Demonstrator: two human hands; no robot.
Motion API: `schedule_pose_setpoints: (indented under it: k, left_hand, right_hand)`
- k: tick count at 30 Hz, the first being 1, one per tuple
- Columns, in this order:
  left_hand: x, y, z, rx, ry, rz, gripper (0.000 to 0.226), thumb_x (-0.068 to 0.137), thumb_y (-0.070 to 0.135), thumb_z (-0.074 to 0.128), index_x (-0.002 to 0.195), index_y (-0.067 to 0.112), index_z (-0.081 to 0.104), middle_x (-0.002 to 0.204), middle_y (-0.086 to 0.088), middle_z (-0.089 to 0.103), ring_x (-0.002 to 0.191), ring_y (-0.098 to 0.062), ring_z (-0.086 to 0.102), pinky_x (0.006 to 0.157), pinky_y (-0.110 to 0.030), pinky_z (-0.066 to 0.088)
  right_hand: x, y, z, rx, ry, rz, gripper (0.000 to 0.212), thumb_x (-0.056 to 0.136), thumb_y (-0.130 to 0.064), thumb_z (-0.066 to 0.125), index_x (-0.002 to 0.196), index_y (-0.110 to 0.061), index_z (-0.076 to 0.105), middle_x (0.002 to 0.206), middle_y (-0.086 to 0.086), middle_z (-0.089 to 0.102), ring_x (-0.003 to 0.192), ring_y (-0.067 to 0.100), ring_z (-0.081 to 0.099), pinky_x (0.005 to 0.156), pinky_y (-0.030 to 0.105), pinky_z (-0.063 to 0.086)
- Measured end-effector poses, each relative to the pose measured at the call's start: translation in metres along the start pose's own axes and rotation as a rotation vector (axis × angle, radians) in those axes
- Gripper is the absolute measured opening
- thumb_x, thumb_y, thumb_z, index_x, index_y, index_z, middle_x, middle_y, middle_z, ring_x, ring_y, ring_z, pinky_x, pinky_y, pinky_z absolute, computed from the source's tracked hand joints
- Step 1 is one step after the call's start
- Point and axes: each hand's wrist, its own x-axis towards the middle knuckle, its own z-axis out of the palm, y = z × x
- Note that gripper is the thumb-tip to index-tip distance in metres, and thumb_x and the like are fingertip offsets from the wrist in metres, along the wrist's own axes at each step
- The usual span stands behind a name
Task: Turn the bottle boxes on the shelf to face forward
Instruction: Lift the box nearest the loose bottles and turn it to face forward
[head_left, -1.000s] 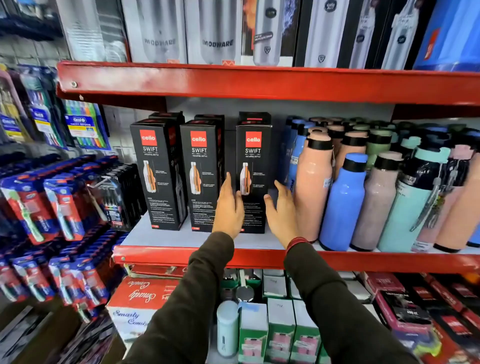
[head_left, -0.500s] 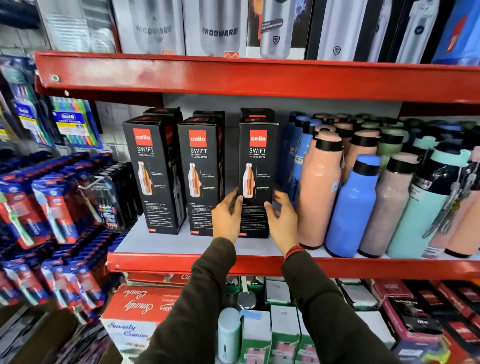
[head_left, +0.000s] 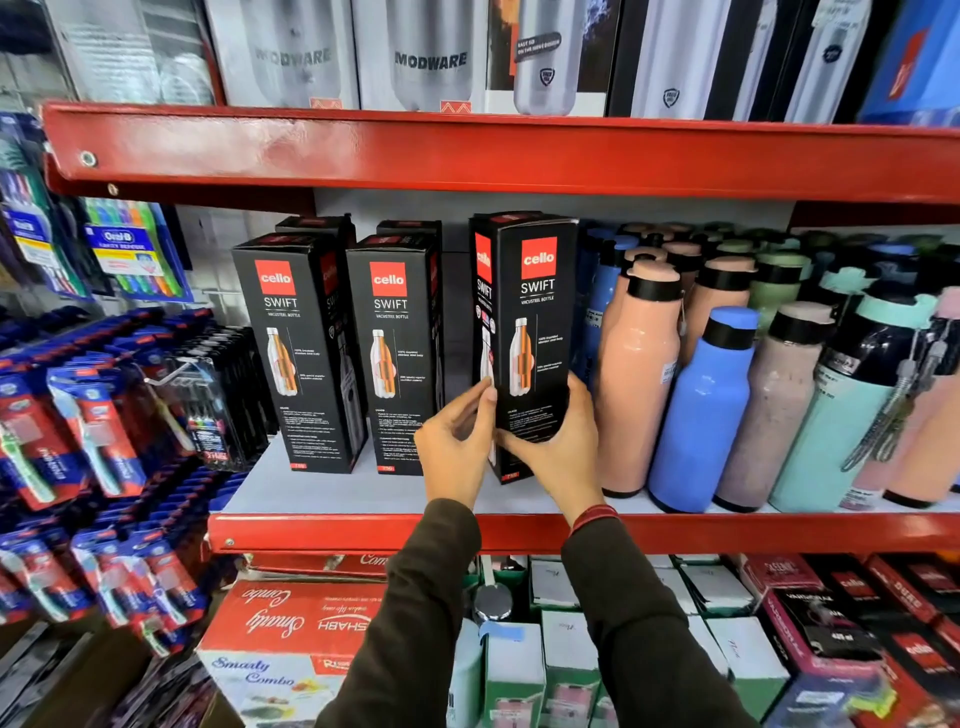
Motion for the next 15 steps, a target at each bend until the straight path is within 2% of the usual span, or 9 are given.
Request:
schedule_pose_setpoints:
  k: [2,4,7,9,11,13,15]
  left_hand:
    - [-0.001,-0.001,0.0,0.026,0.0,0.056,0.023,0.095,0.03,0.062,0.115,0.032,0.071,0.111,0.01,0.076,0.107,-0.005,0.07,0.095,-0.024,0.055]
    - [0.002,-0.002,-0.001,0.096,-0.001,0.09,0.031,0.099,0.025,0.056,0.128,0.025,0.064,0.126,0.004,0.069,0.119,-0.006,0.063,0.101,-0.019,0.049]
    - [0.013,-0.007,-0.002,0.243,-0.063,0.054,0.045,0.103,0.025,0.047,0.146,0.014,0.044,0.147,0.0,0.051,0.135,-0.007,0.046,0.103,-0.002,0.032]
    - [0.018,-0.01,-0.002,0.258,-0.122,-0.023,0.047,0.104,0.028,0.041,0.149,0.014,0.038,0.142,0.003,0.051,0.129,-0.003,0.043,0.093,0.007,0.027]
    - [0.02,-0.011,-0.003,0.245,-0.155,-0.071,0.046,0.104,0.031,0.04,0.149,0.017,0.038,0.128,0.013,0.053,0.119,0.0,0.046,0.085,0.007,0.03]
    - [0.02,-0.012,-0.006,0.227,-0.157,-0.078,0.042,0.104,0.03,0.042,0.145,0.019,0.042,0.116,0.024,0.053,0.107,0.004,0.051,0.082,0.004,0.033]
    - [0.019,-0.012,-0.008,0.216,-0.134,-0.072,0.039,0.103,0.031,0.045,0.141,0.019,0.046,0.115,0.022,0.057,0.104,0.008,0.054,0.08,0.007,0.035]
  right_hand:
    - [0.002,0.002,-0.002,0.02,0.01,0.016,0.096,0.05,-0.038,0.092,0.133,-0.028,0.044,0.128,-0.007,0.058,0.122,0.01,0.055,0.103,0.041,0.048]
    - [0.004,0.003,-0.005,0.024,-0.017,0.022,0.096,0.049,-0.034,0.091,0.132,-0.03,0.044,0.127,-0.008,0.06,0.12,0.009,0.057,0.102,0.04,0.05]
    - [0.006,0.004,-0.008,0.028,-0.078,0.047,0.092,0.05,-0.031,0.089,0.13,-0.037,0.044,0.123,-0.017,0.061,0.116,0.003,0.058,0.101,0.036,0.052]
    - [0.007,0.004,-0.009,0.02,-0.108,0.061,0.096,0.051,-0.029,0.088,0.134,-0.04,0.04,0.125,-0.019,0.06,0.117,0.004,0.058,0.102,0.034,0.051]
    - [0.008,0.005,-0.01,0.027,-0.143,0.068,0.103,0.057,-0.023,0.087,0.144,-0.036,0.033,0.134,-0.012,0.057,0.124,0.006,0.054,0.106,0.035,0.047]
    - [0.009,0.007,-0.012,0.066,-0.207,0.078,0.109,0.065,-0.015,0.083,0.153,-0.034,0.021,0.149,-0.007,0.046,0.137,0.007,0.043,0.114,0.038,0.04]
    - [0.011,0.007,-0.013,0.095,-0.271,0.075,0.109,0.073,-0.007,0.079,0.155,-0.033,0.013,0.159,-0.006,0.031,0.147,0.008,0.03,0.12,0.042,0.031]
